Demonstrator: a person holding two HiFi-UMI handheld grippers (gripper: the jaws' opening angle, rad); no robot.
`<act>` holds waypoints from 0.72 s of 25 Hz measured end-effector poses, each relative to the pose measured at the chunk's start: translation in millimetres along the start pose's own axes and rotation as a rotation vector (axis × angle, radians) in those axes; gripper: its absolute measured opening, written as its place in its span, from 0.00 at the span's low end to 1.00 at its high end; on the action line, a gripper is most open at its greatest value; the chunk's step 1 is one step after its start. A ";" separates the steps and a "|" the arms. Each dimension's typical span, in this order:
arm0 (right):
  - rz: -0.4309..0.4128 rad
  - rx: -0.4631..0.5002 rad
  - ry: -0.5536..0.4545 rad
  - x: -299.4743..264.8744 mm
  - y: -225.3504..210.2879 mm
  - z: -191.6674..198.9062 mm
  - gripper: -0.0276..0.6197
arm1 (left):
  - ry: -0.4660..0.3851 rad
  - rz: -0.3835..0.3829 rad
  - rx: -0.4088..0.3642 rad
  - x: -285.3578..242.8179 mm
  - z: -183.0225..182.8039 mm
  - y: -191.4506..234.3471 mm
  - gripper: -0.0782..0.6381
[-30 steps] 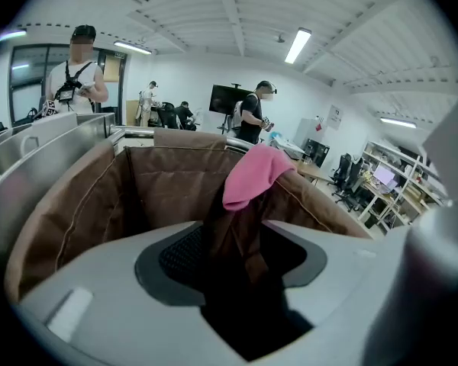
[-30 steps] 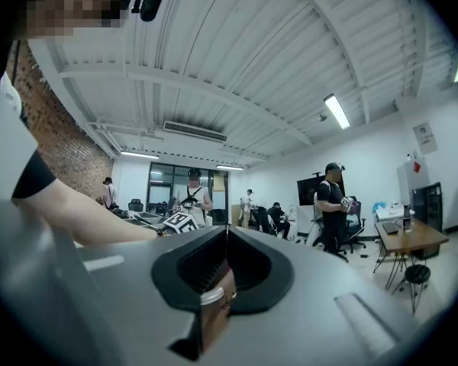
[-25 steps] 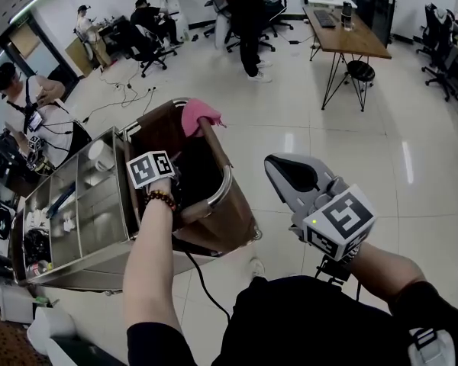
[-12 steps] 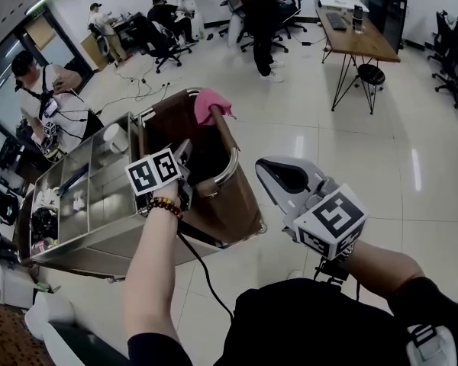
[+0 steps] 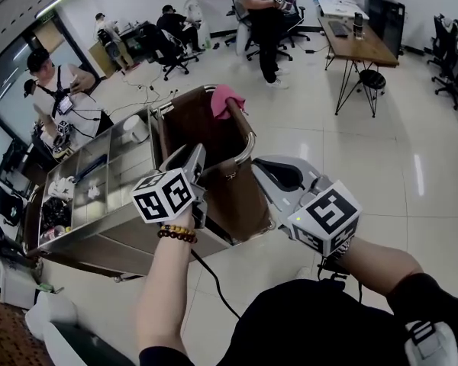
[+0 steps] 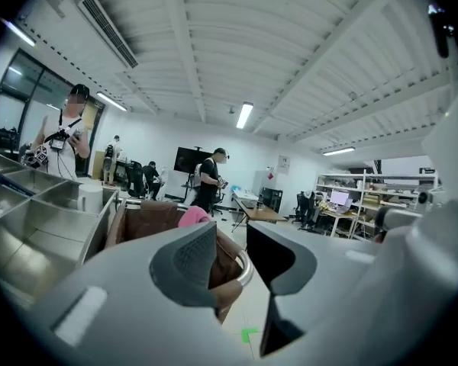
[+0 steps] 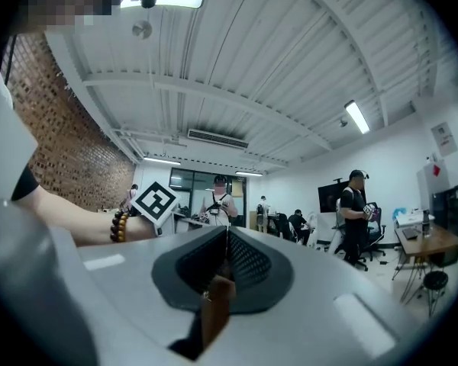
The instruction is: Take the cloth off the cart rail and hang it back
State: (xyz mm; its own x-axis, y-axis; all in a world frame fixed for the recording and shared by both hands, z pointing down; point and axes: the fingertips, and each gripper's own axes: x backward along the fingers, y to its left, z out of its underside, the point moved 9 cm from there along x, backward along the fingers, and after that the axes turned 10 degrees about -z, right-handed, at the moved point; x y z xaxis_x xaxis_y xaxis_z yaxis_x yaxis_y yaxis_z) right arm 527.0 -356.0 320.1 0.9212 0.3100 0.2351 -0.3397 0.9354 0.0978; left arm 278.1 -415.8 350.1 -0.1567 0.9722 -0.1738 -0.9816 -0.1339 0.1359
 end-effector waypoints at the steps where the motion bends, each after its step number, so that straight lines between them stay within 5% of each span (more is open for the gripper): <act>1: 0.003 0.002 0.000 0.1 9.8 -1.0 0.03 | -0.022 0.013 -0.010 15.2 0.0 -5.2 0.28; 8: 0.022 0.015 0.022 -9.2 79.1 -1.9 0.03 | -0.133 0.083 -0.042 110.1 15.6 -18.0 0.22; 18: 0.047 0.035 0.047 -1.7 134.9 -16.8 0.03 | -0.314 0.088 -0.153 203.2 19.7 -51.3 0.15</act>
State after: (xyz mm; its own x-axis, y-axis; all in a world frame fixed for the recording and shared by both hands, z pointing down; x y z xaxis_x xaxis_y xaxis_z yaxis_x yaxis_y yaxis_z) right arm 482.7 -227.5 316.6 0.9118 0.3617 0.1946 -0.3883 0.9135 0.1213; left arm 298.7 -207.6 327.0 -0.2239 0.9640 0.1434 -0.9744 -0.2242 -0.0142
